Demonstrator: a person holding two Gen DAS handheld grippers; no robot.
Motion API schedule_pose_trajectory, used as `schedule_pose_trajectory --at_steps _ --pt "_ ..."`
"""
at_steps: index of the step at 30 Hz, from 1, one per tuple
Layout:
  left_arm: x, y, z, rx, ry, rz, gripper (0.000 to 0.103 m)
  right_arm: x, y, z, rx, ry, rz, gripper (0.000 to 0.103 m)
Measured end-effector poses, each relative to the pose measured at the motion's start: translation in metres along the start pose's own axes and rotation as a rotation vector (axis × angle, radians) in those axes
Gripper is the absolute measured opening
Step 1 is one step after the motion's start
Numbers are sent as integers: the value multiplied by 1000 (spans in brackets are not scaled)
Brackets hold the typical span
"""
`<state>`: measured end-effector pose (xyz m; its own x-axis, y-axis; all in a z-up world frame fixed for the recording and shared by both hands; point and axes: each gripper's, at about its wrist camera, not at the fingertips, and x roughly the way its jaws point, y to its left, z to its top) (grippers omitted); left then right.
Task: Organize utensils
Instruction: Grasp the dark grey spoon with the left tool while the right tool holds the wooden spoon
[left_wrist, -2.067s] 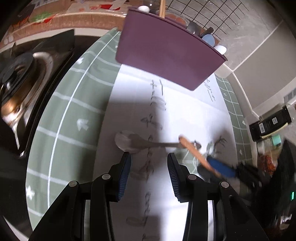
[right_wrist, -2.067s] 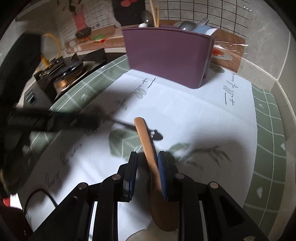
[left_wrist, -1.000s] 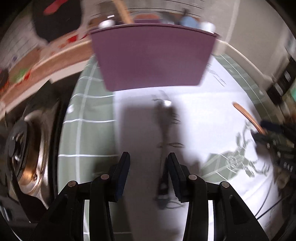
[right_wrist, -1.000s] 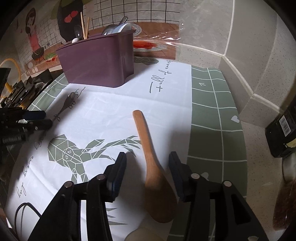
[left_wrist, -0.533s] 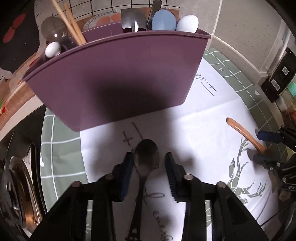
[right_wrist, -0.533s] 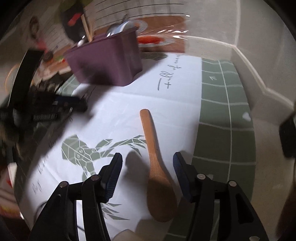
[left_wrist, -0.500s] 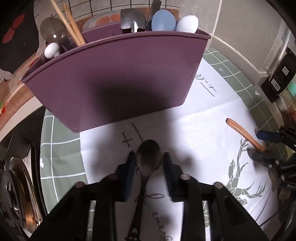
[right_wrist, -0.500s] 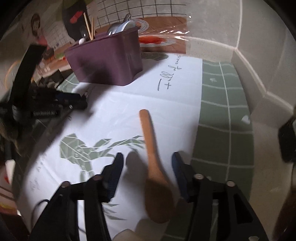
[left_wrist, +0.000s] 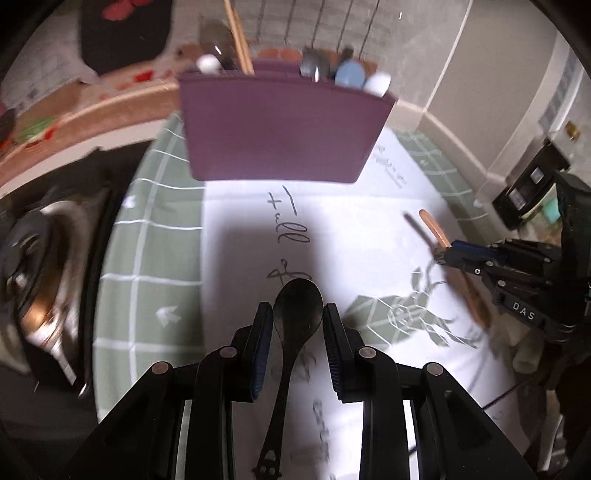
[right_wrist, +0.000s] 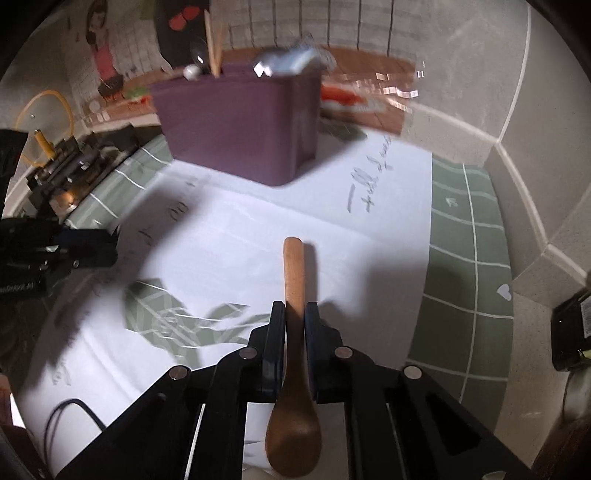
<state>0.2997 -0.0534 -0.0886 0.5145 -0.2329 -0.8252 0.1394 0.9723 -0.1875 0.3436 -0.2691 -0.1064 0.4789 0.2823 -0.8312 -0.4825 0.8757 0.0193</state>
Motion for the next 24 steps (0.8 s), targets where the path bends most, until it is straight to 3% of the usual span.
schedule_pose_trajectory --at_steps 4,23,24 --pt "-37 6 -16 -30 -61 -20 29 -28 12 -2 39 -64 44 10" --pt "-106 -14 -28 -44 -215 -14 28 -94 42 3 44 -195 102 10" --pt "-109 -15 -27 -42 -222 -13 10 -96 42 4 47 -200 101 10"
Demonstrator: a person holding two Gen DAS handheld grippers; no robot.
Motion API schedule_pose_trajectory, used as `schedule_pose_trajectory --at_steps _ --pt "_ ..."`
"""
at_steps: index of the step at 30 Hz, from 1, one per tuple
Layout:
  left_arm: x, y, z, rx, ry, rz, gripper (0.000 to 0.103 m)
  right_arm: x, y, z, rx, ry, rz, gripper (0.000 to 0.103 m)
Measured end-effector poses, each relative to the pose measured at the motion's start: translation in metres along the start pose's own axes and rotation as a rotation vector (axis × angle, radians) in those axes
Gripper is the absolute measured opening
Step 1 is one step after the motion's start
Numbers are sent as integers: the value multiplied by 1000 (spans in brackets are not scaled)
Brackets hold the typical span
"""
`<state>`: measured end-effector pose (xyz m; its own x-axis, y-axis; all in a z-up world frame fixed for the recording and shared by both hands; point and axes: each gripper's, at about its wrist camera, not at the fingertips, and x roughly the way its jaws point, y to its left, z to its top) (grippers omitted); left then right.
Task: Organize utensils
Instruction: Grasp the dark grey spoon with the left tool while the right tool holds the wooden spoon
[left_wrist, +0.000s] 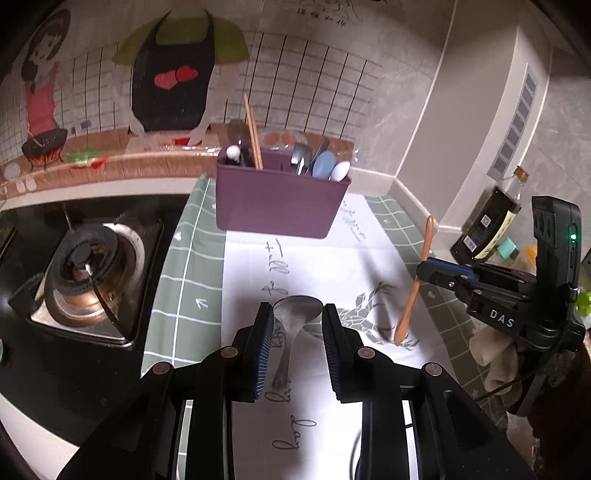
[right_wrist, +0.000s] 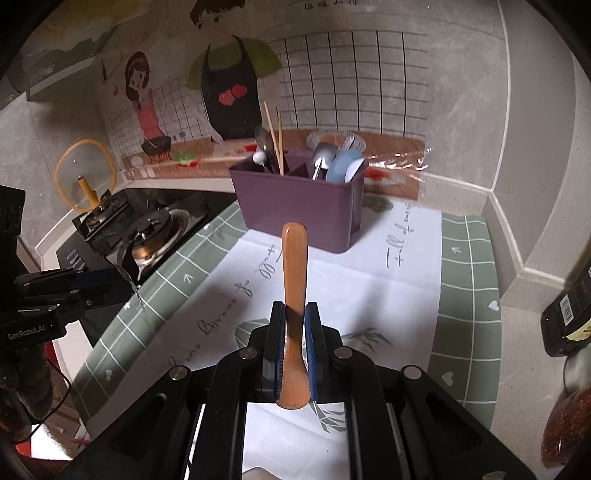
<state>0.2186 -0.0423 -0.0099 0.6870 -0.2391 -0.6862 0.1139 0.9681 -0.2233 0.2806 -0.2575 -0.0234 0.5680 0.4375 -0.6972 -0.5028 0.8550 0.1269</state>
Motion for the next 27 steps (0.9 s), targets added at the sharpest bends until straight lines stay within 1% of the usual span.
schedule_pose_trajectory --at_steps 1,5,7,10,12,16,17,18,19,20,21,25,27 --pt "-1 0 1 0 -3 1 3 -1 0 1 3 -2 0 10" --pt "-3 0 7 1 -12 8 3 -1 2 5 1 -10 -10 10" --pt "0 2 8 -3 -4 9 3 0 3 6 -6 -9 -19 10" --pt "14 9 6 -25 45 19 3 3 1 4 -7 1 -26 10" --pt "29 13 2 -39 82 17 5 4 -3 2 -1 7 -36 10" --pt "67 13 -6 -31 175 -32 6 6 -21 -4 41 20 -65 10" --pt "77 9 -7 -16 198 -45 9 6 -29 -6 61 26 -77 10" --pt "87 4 -9 7 220 -60 17 5 -35 -8 77 28 -85 10" --pt "96 -2 -9 34 240 -75 22 5 -42 -11 96 31 -93 10" --pt "105 -9 -10 68 257 -92 33 4 -50 -14 116 35 -103 10" --pt "116 -17 -10 110 272 -107 39 3 -57 -17 132 35 -114 10" --pt "148 -49 -3 274 308 -95 41 -4 -80 -26 198 25 -136 10" --pt "161 -58 3 313 330 -88 41 -7 -86 -28 210 21 -154 10"
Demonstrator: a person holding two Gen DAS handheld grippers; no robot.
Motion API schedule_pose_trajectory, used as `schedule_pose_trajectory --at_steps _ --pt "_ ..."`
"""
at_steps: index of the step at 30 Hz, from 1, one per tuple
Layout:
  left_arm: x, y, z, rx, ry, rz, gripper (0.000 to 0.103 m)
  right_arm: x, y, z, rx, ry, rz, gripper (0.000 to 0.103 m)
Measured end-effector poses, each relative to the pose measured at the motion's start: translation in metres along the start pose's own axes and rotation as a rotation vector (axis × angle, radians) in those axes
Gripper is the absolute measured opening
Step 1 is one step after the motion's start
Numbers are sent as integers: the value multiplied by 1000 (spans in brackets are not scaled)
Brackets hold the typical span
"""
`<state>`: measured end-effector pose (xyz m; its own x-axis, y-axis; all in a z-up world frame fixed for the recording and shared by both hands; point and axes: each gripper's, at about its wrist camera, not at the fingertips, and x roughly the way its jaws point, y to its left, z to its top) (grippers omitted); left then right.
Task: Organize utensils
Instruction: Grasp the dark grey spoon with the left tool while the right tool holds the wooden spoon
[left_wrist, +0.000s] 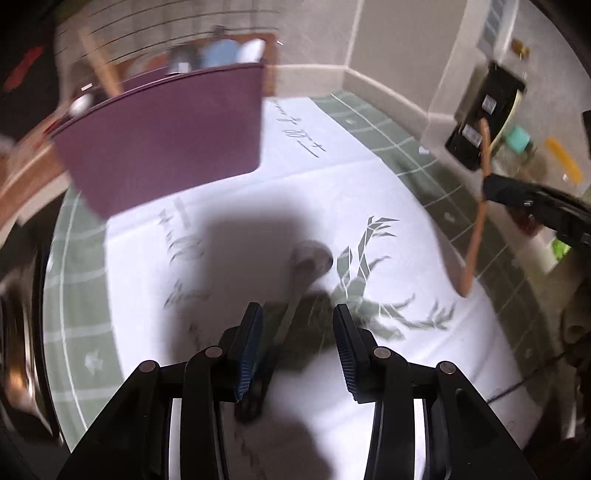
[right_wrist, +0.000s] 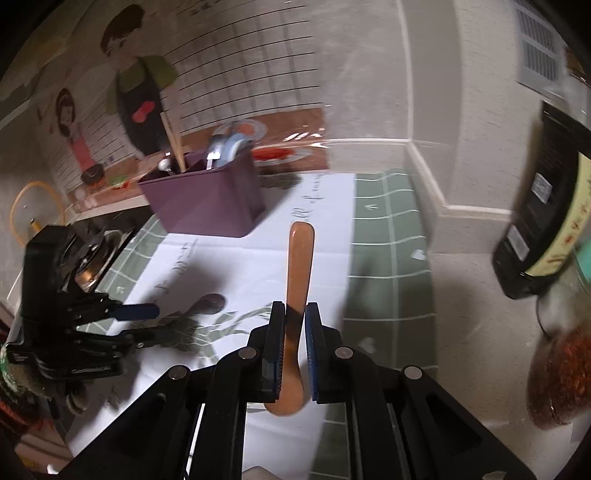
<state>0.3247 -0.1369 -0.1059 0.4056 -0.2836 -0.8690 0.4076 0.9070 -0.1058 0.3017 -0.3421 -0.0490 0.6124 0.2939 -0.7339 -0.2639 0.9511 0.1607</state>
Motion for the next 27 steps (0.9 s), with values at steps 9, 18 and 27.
schedule_pose_trajectory --at_steps 9,18,27 --pt "34 -19 34 104 72 18 40 0 -16 -2 53 -11 -6 10" --pt "27 -13 30 20 59 35 29 -12 -9 4 33 -52 3 10" --pt "-57 20 -15 -262 -151 -12 29 -15 9 13 -54 -32 50 8"
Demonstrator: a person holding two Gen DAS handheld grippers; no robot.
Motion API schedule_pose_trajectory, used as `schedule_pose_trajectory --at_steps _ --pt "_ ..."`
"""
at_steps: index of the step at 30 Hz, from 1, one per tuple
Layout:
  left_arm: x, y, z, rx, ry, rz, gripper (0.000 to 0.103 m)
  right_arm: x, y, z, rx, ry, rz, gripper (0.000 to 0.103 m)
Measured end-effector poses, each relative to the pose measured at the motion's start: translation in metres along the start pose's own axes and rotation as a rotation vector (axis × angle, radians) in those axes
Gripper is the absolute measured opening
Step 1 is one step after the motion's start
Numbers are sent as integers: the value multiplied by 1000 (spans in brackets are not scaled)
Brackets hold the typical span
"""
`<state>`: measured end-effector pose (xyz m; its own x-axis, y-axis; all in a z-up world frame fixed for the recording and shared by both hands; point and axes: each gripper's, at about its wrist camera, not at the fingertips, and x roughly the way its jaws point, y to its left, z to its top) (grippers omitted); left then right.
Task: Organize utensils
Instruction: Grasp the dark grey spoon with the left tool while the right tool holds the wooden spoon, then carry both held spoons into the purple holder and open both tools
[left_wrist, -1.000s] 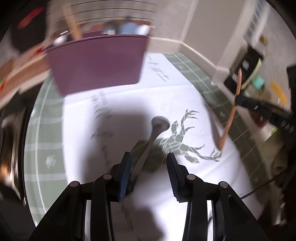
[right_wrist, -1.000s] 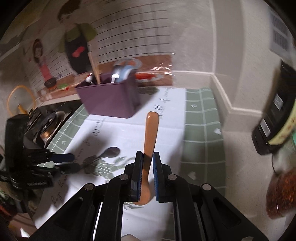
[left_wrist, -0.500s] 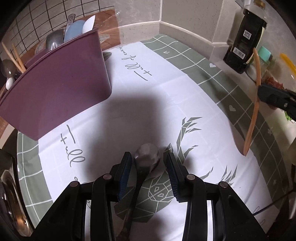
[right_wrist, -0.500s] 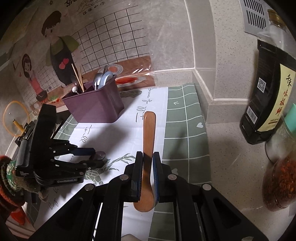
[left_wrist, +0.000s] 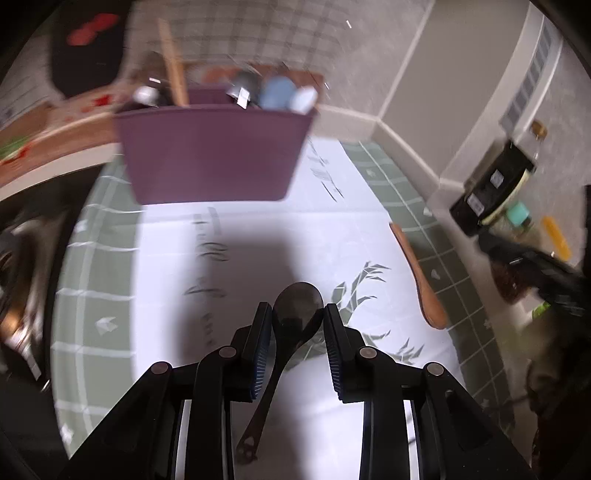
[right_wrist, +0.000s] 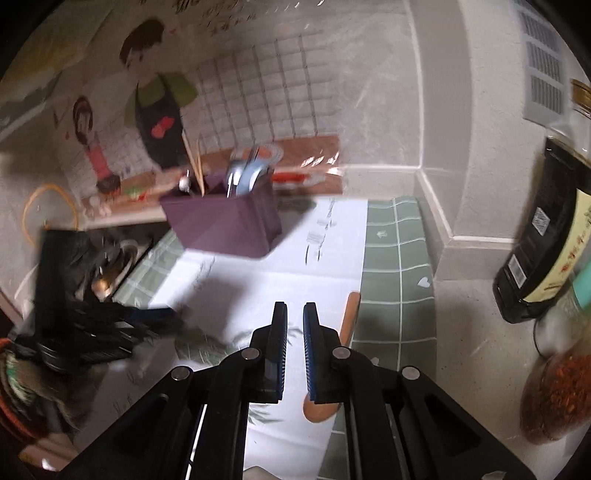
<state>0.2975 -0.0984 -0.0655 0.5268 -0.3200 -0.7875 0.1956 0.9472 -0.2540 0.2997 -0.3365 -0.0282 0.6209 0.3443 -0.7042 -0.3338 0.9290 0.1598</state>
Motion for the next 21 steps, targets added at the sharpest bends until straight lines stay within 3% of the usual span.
schedule_pose_trajectory --at_steps 3,9,16,19,21 --pt "-26 14 -9 -45 -66 39 29 22 -15 -5 7 102 -24 10" --pt "-63 46 -22 -188 -159 61 29 61 -32 -16 45 166 -109 13" --pt "-75 54 -26 -208 -184 72 29 101 -38 -11 111 236 -136 17" --pt "-77 54 -26 -212 -187 73 29 108 -25 -8 53 228 -146 22" --pt "-77 54 -26 -217 -189 75 29 112 -12 -8 -13 234 -169 16"
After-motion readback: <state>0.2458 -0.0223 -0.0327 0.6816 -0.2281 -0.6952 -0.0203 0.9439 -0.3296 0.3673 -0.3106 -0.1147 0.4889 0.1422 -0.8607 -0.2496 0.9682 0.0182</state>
